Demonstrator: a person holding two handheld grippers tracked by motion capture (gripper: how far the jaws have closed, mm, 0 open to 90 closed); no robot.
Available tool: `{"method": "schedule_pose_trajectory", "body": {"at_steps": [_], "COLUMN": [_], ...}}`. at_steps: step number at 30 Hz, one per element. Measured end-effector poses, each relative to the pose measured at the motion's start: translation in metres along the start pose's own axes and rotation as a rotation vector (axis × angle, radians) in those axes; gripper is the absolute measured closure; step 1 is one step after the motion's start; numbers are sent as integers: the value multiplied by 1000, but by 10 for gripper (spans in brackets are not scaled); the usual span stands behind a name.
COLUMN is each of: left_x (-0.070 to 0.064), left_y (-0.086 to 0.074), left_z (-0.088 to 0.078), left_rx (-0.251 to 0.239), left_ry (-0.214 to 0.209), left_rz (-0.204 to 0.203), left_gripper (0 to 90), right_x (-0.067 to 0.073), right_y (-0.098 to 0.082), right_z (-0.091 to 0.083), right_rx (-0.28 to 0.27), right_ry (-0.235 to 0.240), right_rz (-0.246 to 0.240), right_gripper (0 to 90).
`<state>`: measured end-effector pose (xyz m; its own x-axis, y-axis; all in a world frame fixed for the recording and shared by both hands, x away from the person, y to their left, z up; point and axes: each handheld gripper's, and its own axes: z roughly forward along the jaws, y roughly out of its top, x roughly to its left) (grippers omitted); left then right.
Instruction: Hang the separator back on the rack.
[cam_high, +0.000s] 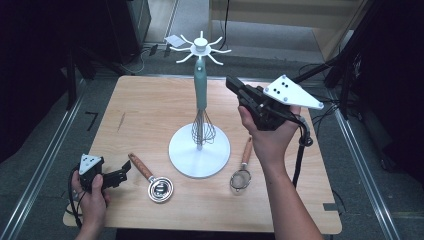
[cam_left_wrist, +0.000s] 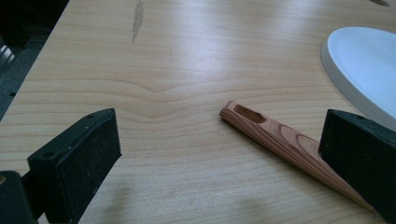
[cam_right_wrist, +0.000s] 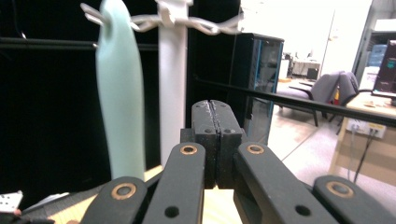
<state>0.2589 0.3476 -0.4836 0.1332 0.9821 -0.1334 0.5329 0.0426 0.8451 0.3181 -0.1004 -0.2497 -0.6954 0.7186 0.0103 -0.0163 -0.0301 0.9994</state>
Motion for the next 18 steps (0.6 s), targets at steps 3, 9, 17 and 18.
{"method": "schedule_pose_trajectory", "body": {"at_steps": [3,9,17,18], "left_x": [0,0,0,0], "left_y": [0,0,0,0], "left_z": [0,0,0,0], "left_rx": [0,0,0,-2], "left_ry": [1,0,0,0], "left_rz": [1,2,2,1], "left_gripper": [0,0,0,0], "right_x": [-5,-14,-22,-23], "right_y": [-6,-19,-40,-43], "right_z": [-5,-13,-22,-23], "right_rx": [7,29,90,92], "right_ry": [-15,-52,-90,-95], "right_rz": [11,23,19,22], "right_gripper": [900,884,833,832]}}
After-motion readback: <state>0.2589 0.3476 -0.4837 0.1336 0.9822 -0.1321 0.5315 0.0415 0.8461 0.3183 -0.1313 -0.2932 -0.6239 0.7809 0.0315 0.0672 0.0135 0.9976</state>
